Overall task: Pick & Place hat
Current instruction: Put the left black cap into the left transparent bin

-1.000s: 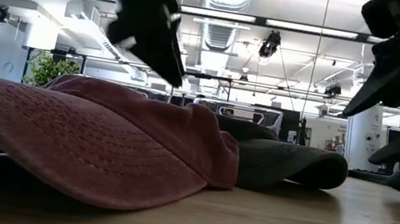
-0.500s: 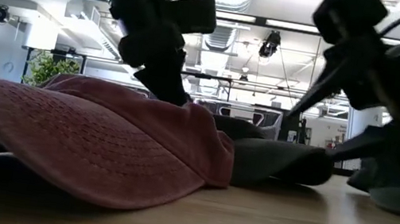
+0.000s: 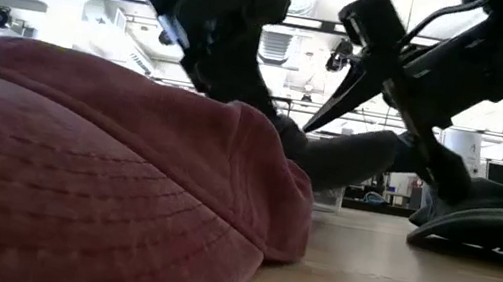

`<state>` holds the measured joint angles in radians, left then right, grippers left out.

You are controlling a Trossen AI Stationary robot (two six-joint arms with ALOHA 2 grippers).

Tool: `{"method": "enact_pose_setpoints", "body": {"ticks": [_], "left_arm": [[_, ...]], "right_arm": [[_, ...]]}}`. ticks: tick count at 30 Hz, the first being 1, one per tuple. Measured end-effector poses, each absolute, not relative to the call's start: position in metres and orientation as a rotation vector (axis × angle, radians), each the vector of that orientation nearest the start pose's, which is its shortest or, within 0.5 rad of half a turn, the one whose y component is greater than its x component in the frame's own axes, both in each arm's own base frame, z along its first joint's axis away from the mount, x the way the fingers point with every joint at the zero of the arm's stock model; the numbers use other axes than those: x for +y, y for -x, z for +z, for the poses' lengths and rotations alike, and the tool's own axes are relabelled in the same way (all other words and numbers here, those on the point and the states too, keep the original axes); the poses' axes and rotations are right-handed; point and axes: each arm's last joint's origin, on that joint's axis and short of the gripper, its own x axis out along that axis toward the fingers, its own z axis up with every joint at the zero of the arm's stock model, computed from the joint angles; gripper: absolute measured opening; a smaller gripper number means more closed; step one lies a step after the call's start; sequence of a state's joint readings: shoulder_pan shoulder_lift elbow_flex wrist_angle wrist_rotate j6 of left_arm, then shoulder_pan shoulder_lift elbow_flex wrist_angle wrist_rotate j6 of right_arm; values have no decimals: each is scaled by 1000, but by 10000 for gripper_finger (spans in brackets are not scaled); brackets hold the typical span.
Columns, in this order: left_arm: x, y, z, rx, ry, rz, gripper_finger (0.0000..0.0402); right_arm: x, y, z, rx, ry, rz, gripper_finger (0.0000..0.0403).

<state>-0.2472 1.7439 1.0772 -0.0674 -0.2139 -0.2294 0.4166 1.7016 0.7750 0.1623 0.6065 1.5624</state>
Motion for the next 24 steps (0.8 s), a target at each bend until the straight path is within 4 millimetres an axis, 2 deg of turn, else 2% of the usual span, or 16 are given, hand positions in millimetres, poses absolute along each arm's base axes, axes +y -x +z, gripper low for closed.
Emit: {"method": "enact_pose_setpoints", "body": {"ticks": [4,7,11,16,19,24], "left_arm": [[-85,-360,200,691,26,36,206],[-85,-360,201,697,9,31,206],[-84,-356,201,748,-5,36,206],[-84,-348,209,814,-20,55,206],[-83,-341,230,835,3,100,206],[-79,-323,286,752,109,164,206]], "right_arm": [[108,-300,144,348,-1118,-603,214],[109,-301,149,371,-1086,-551,191],[108,-298,161,381,-1032,-505,134],[103,-291,176,402,-918,-491,36],[99,-281,191,436,-783,-462,17],[91,-258,231,439,-577,-341,14]]}}
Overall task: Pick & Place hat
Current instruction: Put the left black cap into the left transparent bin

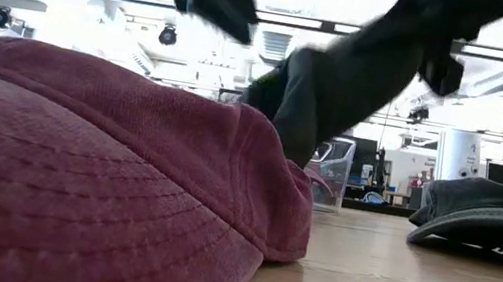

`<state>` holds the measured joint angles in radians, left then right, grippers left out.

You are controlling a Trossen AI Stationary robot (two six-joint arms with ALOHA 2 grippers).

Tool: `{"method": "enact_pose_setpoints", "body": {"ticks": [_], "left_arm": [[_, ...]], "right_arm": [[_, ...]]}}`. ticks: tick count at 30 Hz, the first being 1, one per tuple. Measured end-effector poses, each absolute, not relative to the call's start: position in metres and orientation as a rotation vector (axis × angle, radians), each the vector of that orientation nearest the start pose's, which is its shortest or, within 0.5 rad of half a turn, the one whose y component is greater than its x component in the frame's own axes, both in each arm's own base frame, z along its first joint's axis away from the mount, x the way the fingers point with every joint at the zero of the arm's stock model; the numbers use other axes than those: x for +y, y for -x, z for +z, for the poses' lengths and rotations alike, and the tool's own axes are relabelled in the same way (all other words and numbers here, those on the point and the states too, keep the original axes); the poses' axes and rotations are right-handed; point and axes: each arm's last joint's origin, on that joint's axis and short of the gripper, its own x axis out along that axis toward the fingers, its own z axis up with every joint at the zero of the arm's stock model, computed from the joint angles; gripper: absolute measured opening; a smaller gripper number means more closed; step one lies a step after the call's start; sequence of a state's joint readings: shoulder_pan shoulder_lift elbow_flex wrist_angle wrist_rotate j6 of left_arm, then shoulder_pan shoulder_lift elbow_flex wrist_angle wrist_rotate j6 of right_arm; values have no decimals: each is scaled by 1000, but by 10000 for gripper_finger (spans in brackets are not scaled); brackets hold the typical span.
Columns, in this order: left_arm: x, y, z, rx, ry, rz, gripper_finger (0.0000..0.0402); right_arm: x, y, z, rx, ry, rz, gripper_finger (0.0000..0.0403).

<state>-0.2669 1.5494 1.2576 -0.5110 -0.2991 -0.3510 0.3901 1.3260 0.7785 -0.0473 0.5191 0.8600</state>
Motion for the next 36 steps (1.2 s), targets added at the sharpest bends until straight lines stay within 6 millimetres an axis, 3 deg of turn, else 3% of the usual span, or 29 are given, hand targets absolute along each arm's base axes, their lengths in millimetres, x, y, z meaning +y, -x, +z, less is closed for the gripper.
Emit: {"method": "enact_pose_setpoints", "body": {"ticks": [6,10,15,20,25,30,32,34,36], "left_arm": [[-69,-290,336,595,383,315,206],[-65,-264,355,532,639,378,206],[-64,-251,367,421,647,460,206],[-51,-251,369,393,423,552,206],[-34,-251,378,361,380,587,206],[-32,-256,391,244,444,554,206],[-34,-261,395,200,460,501,206],[-36,-268,398,163,478,437,206],[-38,-275,398,154,495,390,206]], "right_arm": [[82,-228,308,384,-246,-200,14],[81,-205,361,366,94,-312,14],[89,-202,401,409,432,-271,14],[115,-219,405,601,938,-83,24],[130,-237,370,988,1456,117,25],[139,-249,352,1057,1612,47,14],[143,-254,355,983,1503,-53,14],[150,-255,355,940,1459,27,14],[158,-251,351,951,1657,127,14]]}}
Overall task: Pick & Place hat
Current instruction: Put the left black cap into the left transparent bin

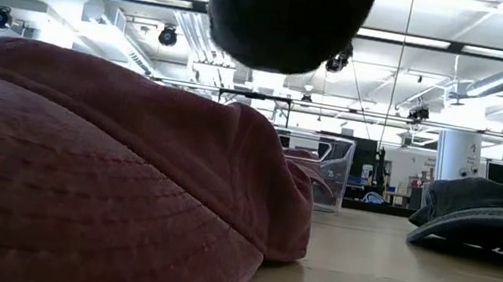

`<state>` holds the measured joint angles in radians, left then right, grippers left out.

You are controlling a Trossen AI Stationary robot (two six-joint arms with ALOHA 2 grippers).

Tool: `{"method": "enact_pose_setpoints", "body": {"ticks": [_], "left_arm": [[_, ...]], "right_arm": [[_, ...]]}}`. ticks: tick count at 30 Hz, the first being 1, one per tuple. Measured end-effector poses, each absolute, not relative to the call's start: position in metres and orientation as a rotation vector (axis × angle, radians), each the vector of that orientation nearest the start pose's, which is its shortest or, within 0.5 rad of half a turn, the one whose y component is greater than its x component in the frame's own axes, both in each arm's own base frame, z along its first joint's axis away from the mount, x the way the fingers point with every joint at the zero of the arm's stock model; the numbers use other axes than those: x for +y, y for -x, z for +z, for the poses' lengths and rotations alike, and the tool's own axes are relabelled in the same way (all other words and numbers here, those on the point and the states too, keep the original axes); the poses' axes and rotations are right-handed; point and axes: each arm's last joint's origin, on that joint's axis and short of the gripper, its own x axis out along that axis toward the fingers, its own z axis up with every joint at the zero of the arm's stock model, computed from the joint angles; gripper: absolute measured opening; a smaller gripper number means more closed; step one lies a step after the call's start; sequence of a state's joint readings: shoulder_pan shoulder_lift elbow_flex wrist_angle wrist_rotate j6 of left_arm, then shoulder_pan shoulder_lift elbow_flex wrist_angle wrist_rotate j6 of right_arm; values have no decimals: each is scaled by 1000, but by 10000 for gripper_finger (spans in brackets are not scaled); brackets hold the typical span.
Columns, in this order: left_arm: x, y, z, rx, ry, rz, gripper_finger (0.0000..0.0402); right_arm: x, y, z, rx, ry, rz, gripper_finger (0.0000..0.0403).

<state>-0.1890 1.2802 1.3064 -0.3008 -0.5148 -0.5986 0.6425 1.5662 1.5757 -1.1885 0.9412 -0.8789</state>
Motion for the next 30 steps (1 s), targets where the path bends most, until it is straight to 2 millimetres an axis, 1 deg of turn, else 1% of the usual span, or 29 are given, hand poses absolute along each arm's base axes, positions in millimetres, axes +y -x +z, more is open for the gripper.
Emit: {"method": "enact_pose_setpoints", "body": {"ticks": [1,2,3,5,6,8,9,10,11,12,13,14,16,17,20,22,24,27,29,30], "left_arm": [[-39,-279,395,163,499,372,206],[-40,-282,393,175,503,354,206],[-41,-286,389,193,502,346,206],[-43,-293,381,226,499,334,206],[-44,-297,378,243,498,324,206],[-46,-303,370,273,500,319,206],[-46,-306,368,284,507,317,206],[-47,-309,365,297,516,313,206],[-48,-311,364,308,529,298,206],[-49,-315,363,317,533,288,206],[-50,-318,361,329,537,279,206],[-51,-321,361,343,535,275,206],[-52,-326,360,386,530,268,206],[-53,-330,359,417,521,275,206],[-55,-334,362,532,482,305,206],[-56,-334,372,589,452,341,206],[-56,-328,385,617,408,399,206],[-61,-317,409,582,343,456,206],[-63,-306,420,554,295,507,206],[-65,-300,422,552,268,539,206]], "right_arm": [[162,-253,351,926,1707,84,14],[165,-257,352,888,1688,36,14],[167,-258,354,863,1659,25,14],[164,-256,354,887,1719,77,14],[161,-257,354,893,1722,56,14],[161,-264,356,849,1599,-25,14],[160,-263,354,865,1626,1,14],[158,-260,351,915,1735,38,13],[156,-261,350,932,1779,-18,13],[156,-266,354,894,1696,-122,13],[157,-269,357,849,1598,-177,13],[158,-269,357,844,1593,-135,13],[164,-266,355,842,1697,-8,13],[168,-267,353,831,1724,11,13],[175,-272,349,797,1699,2,13],[173,-271,348,817,1714,9,13],[171,-272,346,826,1705,-14,13],[169,-268,343,854,1678,-18,13],[168,-265,342,878,1690,-22,13],[167,-264,342,888,1701,-46,13]]}}
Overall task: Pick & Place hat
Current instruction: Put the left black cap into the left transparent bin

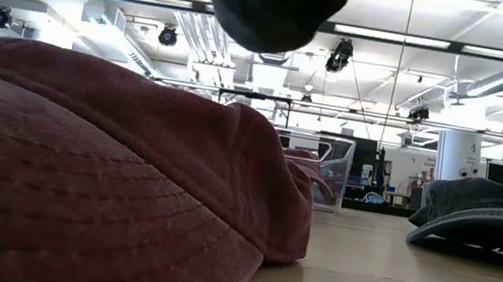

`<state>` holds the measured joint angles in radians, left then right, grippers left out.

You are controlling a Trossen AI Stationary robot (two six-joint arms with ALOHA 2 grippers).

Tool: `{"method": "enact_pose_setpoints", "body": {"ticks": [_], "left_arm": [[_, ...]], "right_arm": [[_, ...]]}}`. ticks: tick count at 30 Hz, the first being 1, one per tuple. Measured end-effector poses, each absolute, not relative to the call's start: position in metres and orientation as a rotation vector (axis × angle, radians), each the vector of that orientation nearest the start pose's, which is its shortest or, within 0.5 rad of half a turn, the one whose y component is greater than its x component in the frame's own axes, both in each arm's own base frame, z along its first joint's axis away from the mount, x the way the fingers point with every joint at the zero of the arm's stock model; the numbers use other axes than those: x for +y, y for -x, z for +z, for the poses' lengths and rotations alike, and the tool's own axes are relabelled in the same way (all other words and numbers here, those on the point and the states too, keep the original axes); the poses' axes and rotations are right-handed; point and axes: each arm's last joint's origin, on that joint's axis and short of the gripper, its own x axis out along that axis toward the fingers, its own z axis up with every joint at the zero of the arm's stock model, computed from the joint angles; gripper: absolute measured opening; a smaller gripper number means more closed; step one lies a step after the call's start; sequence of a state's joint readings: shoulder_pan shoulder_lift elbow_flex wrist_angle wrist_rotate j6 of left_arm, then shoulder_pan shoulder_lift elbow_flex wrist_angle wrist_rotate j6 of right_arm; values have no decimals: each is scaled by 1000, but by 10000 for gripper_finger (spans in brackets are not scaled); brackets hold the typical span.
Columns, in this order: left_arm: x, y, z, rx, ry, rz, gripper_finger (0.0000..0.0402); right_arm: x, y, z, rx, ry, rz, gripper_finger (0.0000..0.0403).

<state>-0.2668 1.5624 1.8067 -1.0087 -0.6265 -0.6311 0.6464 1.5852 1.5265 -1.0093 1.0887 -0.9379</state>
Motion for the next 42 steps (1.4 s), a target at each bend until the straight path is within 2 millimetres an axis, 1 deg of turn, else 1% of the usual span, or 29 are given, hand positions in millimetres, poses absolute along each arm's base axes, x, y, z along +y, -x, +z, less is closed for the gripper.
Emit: {"method": "enact_pose_setpoints", "body": {"ticks": [3,5,7,10,13,17,21,23,25,29,31,35,39,42], "left_arm": [[-58,-281,418,611,229,639,206],[-50,-269,411,671,258,705,206],[-45,-259,408,697,302,735,206],[-41,-246,410,659,348,732,206],[-39,-241,406,625,371,722,206],[-38,-249,385,642,420,667,206],[-42,-267,356,628,460,576,206],[-44,-276,344,599,487,533,206],[-46,-284,337,538,520,474,206],[-50,-296,337,380,562,365,206],[-51,-301,340,310,569,331,206],[-53,-307,346,235,586,266,206],[-59,-319,343,266,597,196,206],[-63,-328,336,331,596,172,206]], "right_arm": [[166,-262,344,894,1722,-116,13],[166,-260,345,890,1730,-117,13],[168,-258,346,881,1740,-109,13],[170,-256,347,872,1748,-114,13],[171,-255,348,866,1753,-123,13],[172,-255,348,862,1752,-123,13],[173,-255,348,860,1751,-123,13],[173,-255,348,858,1750,-124,13],[173,-255,348,858,1748,-125,13],[173,-255,349,850,1738,-129,13],[174,-257,349,838,1721,-138,13],[177,-263,350,807,1693,-154,13],[178,-276,349,786,1682,-166,13],[176,-286,349,769,1661,-178,13]]}}
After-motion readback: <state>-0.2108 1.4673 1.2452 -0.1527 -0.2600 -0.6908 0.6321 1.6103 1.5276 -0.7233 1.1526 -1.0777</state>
